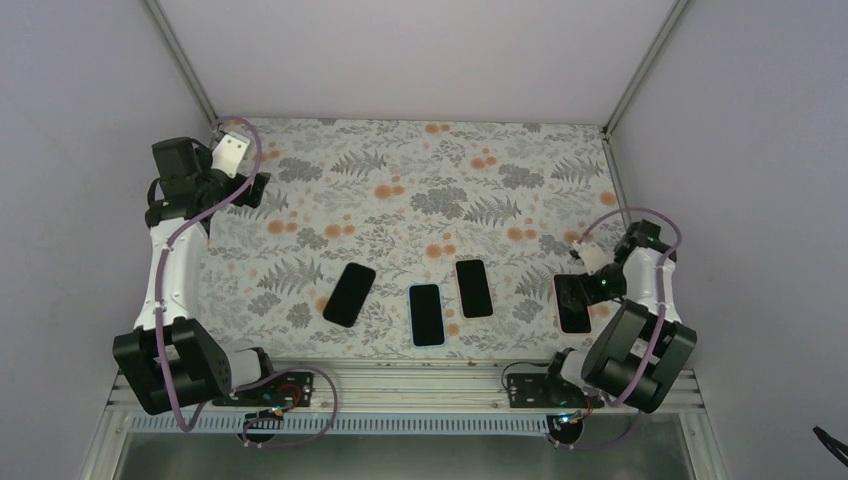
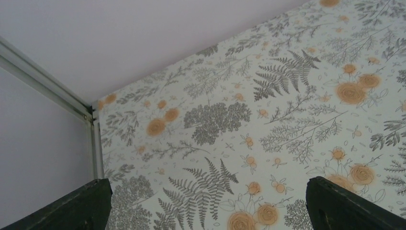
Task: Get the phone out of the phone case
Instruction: Pick up the phone at the center of the board.
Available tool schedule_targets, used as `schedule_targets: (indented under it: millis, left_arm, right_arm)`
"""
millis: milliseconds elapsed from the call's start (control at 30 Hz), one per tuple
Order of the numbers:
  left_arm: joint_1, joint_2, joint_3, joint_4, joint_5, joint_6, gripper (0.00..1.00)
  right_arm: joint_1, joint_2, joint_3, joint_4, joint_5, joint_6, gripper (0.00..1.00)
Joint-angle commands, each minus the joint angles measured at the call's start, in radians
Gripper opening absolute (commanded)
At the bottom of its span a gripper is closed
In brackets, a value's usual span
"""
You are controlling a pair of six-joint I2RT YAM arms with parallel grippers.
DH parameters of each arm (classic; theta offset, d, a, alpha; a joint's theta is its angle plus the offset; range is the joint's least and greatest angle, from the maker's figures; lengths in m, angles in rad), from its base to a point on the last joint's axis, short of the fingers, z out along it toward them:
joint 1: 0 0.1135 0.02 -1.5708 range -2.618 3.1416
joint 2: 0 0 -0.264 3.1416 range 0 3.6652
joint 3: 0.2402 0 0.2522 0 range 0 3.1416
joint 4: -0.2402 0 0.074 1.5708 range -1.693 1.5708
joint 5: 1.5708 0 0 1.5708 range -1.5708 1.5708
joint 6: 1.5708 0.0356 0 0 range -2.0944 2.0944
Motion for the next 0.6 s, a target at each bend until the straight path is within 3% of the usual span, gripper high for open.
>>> schedule_targets:
  millis: [0,300,567]
  left_arm:
    - [0.005,0.018,-0.022,0.036,-0.021,-0.001,1.00]
    - [0.006,0.020,-0.049,0.056,-0.037,-0.003,1.00]
    - [0.009,0.025,-0.056,0.068,-0.030,-0.008,1.00]
  right_arm:
    - [0.111,-0.003,-0.025,0.066,0.035,0.181,1.00]
    - [0.159,0.096,-0.029,0.237,0.196,0.386,1.00]
    - [0.223,0.112,-0.081,0.215,0.178,0.395,1.00]
